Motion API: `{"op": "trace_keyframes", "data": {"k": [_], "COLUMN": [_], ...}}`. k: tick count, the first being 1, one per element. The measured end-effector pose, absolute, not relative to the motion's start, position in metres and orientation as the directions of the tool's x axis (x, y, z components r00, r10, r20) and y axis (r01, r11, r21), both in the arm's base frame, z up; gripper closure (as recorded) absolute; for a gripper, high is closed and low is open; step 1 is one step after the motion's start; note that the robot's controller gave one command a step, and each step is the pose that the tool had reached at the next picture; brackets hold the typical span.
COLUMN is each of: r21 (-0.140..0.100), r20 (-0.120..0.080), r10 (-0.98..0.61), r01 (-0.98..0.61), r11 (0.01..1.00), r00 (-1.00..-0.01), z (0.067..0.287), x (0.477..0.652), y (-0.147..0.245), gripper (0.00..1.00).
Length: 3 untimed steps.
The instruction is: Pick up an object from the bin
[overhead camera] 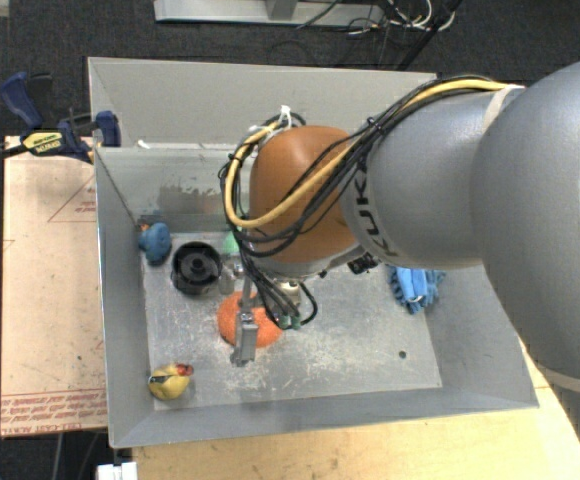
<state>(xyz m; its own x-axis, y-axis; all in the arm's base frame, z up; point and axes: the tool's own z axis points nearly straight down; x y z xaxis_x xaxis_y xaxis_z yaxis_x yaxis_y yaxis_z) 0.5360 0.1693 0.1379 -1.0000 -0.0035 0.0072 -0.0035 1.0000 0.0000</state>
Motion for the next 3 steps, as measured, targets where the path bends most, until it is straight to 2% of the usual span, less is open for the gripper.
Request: {"op": "trace_keyframes", "data": {"k": [1,2,3], "r21": [0.001,0.001,0.001], "r20": [0.0,0.0,0.0], "r10": [0.0,0.001,0.001], "r01": [0.0,0.001,0.001], "r11": [1.0,1.0,1.0], "r00": [-1.0,-1.0,-1.0], "z": [0.1424,0.1424,0.1424], "x": [0.5382,0.5382,0.5382], "y": [0.1684,0.1683,0.1683], "gripper": [1.0,0.0,0.0]}}
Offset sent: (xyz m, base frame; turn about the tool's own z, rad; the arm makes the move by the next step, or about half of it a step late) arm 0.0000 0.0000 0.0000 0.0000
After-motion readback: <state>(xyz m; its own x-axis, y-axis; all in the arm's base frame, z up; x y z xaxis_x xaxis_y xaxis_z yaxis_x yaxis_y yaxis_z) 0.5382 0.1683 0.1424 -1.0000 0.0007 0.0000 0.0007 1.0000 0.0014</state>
